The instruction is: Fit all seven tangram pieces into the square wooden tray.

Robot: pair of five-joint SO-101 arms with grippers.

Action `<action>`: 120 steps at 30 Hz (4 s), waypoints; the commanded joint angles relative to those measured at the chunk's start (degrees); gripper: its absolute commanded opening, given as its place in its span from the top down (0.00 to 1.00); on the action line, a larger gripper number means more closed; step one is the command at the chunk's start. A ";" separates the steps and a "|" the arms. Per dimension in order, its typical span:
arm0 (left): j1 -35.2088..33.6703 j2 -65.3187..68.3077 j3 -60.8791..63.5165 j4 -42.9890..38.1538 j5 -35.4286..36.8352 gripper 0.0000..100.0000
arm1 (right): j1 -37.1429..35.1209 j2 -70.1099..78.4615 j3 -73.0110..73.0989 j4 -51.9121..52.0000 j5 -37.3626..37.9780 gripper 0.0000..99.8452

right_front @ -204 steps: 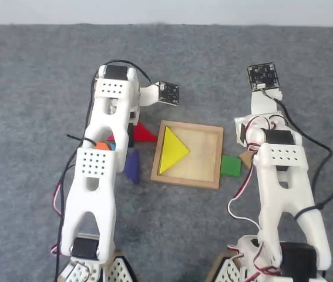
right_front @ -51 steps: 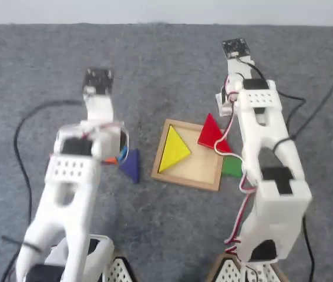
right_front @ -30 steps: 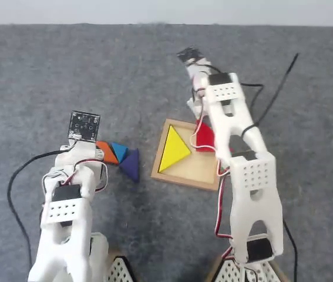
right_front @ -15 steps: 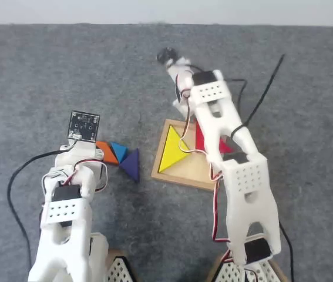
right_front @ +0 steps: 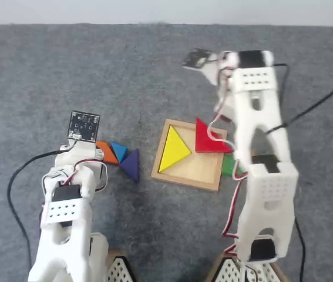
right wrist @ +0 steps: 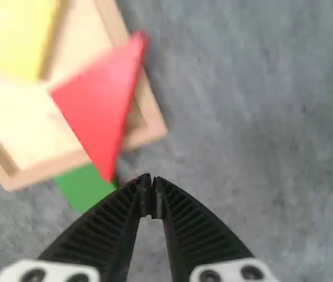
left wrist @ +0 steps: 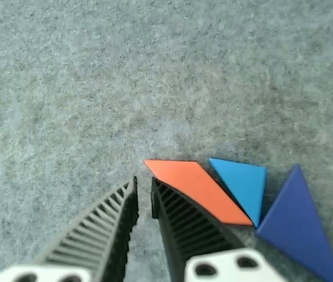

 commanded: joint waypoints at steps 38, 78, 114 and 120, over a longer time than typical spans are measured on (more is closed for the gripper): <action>0.00 -1.41 -0.40 -1.32 -0.44 0.96 | -6.99 -24.48 56.53 -37.67 14.24 0.73; -0.09 -1.41 -0.40 -1.32 -0.44 0.96 | -10.68 -48.13 70.42 -34.68 18.73 0.95; -0.09 -1.41 -0.40 -1.14 -3.87 0.96 | -18.68 -22.55 58.02 -53.14 4.48 0.95; -0.18 -1.41 -0.40 -1.14 -3.87 0.96 | -15.52 -27.74 57.41 -49.19 4.48 0.95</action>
